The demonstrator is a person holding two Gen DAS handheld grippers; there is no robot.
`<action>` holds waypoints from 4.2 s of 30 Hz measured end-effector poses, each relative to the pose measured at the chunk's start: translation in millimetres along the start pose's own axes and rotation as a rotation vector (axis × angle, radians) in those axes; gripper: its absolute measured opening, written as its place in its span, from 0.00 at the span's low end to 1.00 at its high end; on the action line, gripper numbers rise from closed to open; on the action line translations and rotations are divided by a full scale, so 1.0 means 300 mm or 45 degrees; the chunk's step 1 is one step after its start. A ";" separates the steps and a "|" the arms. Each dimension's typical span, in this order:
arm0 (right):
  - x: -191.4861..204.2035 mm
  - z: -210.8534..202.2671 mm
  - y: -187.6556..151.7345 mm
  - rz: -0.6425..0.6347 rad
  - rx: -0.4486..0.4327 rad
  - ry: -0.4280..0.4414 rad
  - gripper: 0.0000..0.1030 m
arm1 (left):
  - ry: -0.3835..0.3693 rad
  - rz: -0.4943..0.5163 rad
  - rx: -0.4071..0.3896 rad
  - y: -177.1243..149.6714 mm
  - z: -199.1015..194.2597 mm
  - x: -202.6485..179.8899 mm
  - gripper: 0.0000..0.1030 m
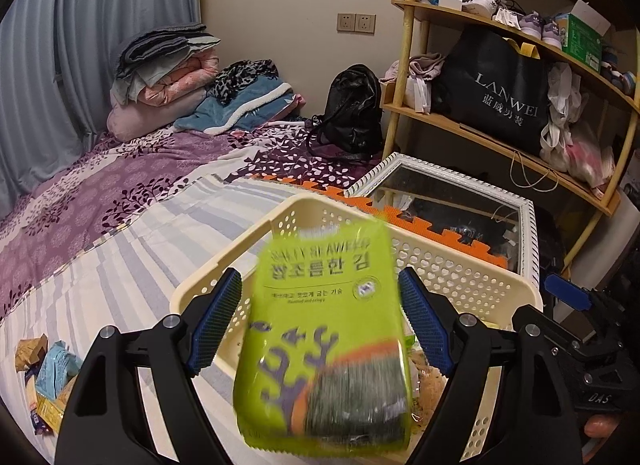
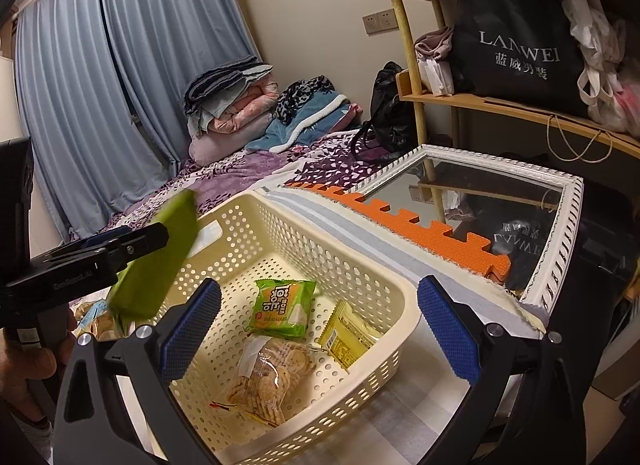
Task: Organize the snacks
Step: 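Lower the green seaweed pack into the basket and open the left tool, then move both tools back over the remaining snacks on the bed, then grasp the tan cookie bag with the left tool while the right tool approaches another tan bag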
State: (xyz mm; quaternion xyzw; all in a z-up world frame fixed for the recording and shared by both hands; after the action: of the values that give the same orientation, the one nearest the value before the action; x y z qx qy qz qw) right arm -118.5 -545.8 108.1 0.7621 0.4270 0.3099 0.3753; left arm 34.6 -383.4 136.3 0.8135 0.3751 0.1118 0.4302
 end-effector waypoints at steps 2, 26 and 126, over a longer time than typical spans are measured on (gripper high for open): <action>0.005 -0.001 -0.001 -0.001 0.003 0.000 0.95 | -0.004 0.001 -0.004 0.004 0.003 -0.002 0.79; 0.098 -0.048 0.023 -0.055 -0.010 0.009 0.95 | 0.105 0.015 -0.085 0.009 -0.098 0.068 0.97; 1.048 0.358 -0.172 -0.568 0.359 0.521 0.95 | 0.432 -0.727 0.110 -0.290 -0.135 1.584 0.97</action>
State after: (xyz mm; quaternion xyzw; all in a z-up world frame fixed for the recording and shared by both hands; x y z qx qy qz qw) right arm 84.3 -282.6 56.1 0.6162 0.6886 0.3046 0.2312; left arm 299.0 7.7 25.6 0.6628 0.6586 0.1045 0.3406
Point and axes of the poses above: each gripper's, at about its wrist camera, not at the fingertips, and z roughly the way its jaws point, x to its left, y to its top, the point moved 3 cm from there along z, roughly the way its jaws point, and after that the axes turned 7 degrees about -z, right-handed, at the moved point
